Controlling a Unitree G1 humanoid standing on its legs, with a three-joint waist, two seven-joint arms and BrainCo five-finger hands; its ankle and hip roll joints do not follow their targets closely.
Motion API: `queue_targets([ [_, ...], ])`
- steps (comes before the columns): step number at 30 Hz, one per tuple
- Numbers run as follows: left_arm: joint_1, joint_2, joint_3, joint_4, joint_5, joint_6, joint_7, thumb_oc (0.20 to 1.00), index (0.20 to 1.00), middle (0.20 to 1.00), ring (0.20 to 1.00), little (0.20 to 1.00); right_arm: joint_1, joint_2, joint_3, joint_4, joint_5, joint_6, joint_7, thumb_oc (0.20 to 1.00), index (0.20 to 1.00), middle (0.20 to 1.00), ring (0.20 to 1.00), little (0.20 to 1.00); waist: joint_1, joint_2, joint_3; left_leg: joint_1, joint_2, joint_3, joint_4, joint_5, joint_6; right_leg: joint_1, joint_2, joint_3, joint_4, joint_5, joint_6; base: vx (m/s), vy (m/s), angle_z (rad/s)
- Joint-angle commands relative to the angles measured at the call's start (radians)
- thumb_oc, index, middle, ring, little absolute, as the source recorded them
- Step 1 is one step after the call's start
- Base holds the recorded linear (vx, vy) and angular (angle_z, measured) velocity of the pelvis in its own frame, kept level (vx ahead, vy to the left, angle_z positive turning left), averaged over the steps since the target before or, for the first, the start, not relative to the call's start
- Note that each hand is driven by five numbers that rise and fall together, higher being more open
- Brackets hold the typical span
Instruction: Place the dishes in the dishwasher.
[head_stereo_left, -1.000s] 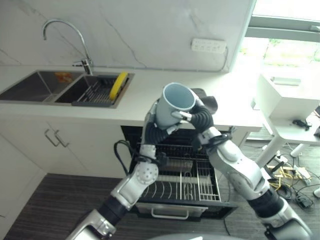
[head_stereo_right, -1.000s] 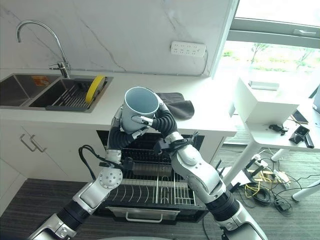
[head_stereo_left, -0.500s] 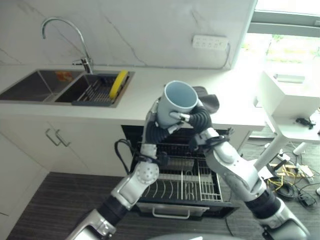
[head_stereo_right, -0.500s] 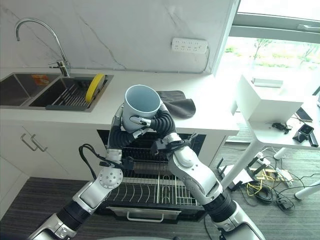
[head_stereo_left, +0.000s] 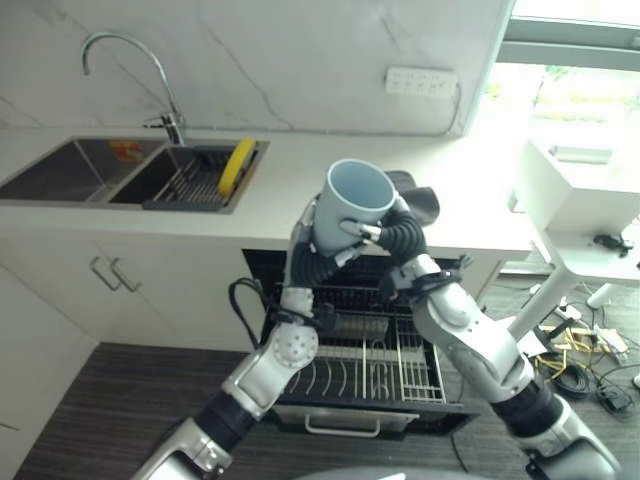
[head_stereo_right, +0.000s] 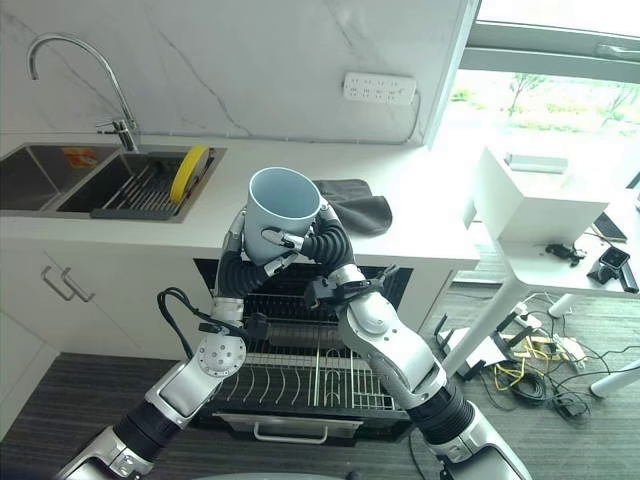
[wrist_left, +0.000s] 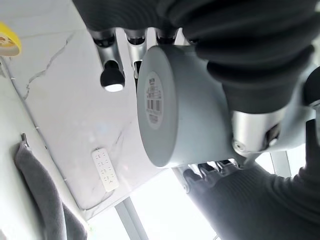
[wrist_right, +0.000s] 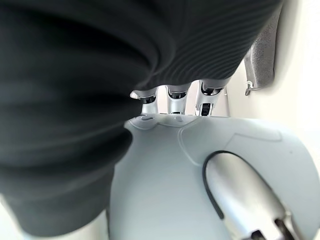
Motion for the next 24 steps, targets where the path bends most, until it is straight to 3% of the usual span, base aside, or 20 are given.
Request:
queue_targets([
  [1, -0.133, 0.011, -0.057, -0.038, 0.03, -0.061, -0.013, 0.2, 0.2, 0.2, 0.2, 0.2, -0.121, 0.045, -0.027, -0.052, -0.031, -0.068, 0.003, 0.2, 0.2, 0.2, 0.2, 0.2, 0.008, -0.042, 0.005, 0.049, -0.032, 0.014, 0.01, -0.107, 0.044, 0.065, -0.045, 0.012, 0.007, -0.06, 0.053, 0.0, 0.0, 0.0],
  [5, -0.128, 0.009, -0.053, -0.028, -0.015, -0.056, -0.03, 0.2, 0.2, 0.2, 0.2, 0.2, -0.118, 0.046, -0.029, -0.045, -0.045, -0.077, -0.003, 0.2, 0.2, 0.2, 0.2, 0.2, 0.009, -0.04, 0.004, 0.044, -0.033, 0.014, 0.01, -0.097, 0.045, 0.061, -0.045, 0.01, 0.007, -0.052, 0.05, 0.0, 0.0, 0.0],
  [6, -0.121, 0.01, -0.051, -0.028, -0.027, -0.055, -0.041, 0.464, 0.464, 0.464, 0.464, 0.464, -0.112, 0.043, -0.032, -0.047, -0.054, -0.075, -0.005, 0.2, 0.2, 0.2, 0.2, 0.2, 0.009, -0.038, 0.003, 0.049, -0.033, 0.014, 0.01, -0.107, 0.044, 0.066, -0.046, 0.009, 0.007, -0.061, 0.053, 0.0, 0.0, 0.0],
  [7, -0.11, 0.009, -0.047, -0.026, -0.083, -0.035, -0.075, 1.0, 1.0, 1.0, 1.0, 1.0, -0.103, 0.035, -0.04, -0.041, -0.1, -0.079, -0.005, 0.2, 0.2, 0.2, 0.2, 0.2, 0.009, -0.037, 0.002, 0.046, -0.033, 0.012, 0.01, -0.105, 0.045, 0.064, -0.046, 0.008, 0.007, -0.06, 0.052, 0.05, 0.003, -0.01],
  [13, -0.043, 0.033, 0.005, -0.051, -0.179, 0.022, -0.142, 1.0, 1.0, 1.0, 1.0, 1.0, -0.035, -0.01, -0.084, -0.042, -0.123, -0.099, -0.003, 0.2, 0.2, 0.2, 0.2, 0.2, 0.011, -0.029, 0.009, 0.045, -0.032, 0.009, 0.01, -0.104, 0.045, 0.064, -0.044, 0.004, 0.007, -0.062, 0.051, 0.0, 0.0, 0.0],
  [24, 0.115, 0.1, 0.182, -0.133, -0.298, -0.027, -0.247, 1.0, 1.0, 1.0, 1.0, 1.0, 0.177, -0.082, -0.224, -0.022, -0.148, -0.201, 0.001, 0.2, 0.2, 0.2, 0.2, 0.2, 0.006, -0.007, 0.024, 0.046, -0.033, 0.007, 0.01, -0.098, 0.044, 0.069, -0.043, -0.007, 0.007, -0.065, 0.048, 0.0, 0.0, 0.0],
])
